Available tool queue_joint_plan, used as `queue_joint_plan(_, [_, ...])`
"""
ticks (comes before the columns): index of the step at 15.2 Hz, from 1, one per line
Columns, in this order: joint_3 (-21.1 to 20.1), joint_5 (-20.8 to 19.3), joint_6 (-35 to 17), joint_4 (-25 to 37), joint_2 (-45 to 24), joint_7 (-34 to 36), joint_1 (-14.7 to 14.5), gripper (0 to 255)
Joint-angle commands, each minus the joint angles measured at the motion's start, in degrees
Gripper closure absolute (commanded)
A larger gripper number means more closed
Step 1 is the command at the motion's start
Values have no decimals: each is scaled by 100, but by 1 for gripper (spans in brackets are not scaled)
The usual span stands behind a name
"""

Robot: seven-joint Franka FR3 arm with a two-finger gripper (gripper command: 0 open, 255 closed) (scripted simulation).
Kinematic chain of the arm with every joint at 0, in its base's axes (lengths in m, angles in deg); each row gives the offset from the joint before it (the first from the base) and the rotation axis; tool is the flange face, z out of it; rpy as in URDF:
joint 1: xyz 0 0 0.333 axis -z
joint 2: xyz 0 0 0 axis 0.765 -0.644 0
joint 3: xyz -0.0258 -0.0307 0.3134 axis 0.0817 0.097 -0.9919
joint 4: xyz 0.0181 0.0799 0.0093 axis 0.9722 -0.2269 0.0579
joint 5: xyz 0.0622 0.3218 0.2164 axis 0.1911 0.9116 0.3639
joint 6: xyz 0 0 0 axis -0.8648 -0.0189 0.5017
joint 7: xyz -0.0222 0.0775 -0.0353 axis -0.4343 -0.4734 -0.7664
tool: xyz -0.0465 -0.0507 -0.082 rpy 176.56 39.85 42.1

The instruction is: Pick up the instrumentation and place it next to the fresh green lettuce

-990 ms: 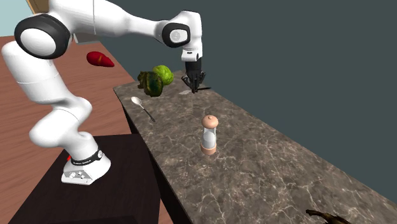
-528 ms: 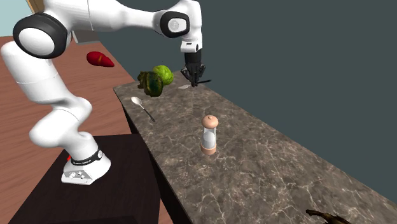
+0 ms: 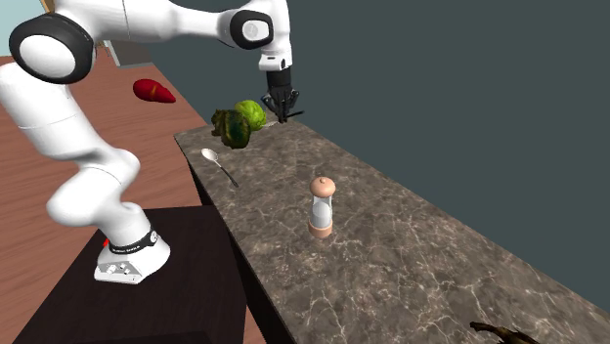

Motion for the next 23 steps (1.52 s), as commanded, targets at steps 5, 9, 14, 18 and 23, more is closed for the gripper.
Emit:
queue_joint_plan(5, [-363, 259, 5, -375, 420, 637, -334, 255])
queue_joint_plan(9, [-655, 372, 47, -443, 545, 1123, -559, 255])
queue_joint_plan(14, [-1075, 434, 113, -380, 545, 1802, -832, 255])
queue_joint_plan(18, [-1455, 388, 172, -212, 400, 2416, -1047, 255])
queue_joint_plan(23, [-1991, 141, 267, 150, -12, 3301, -1333, 255])
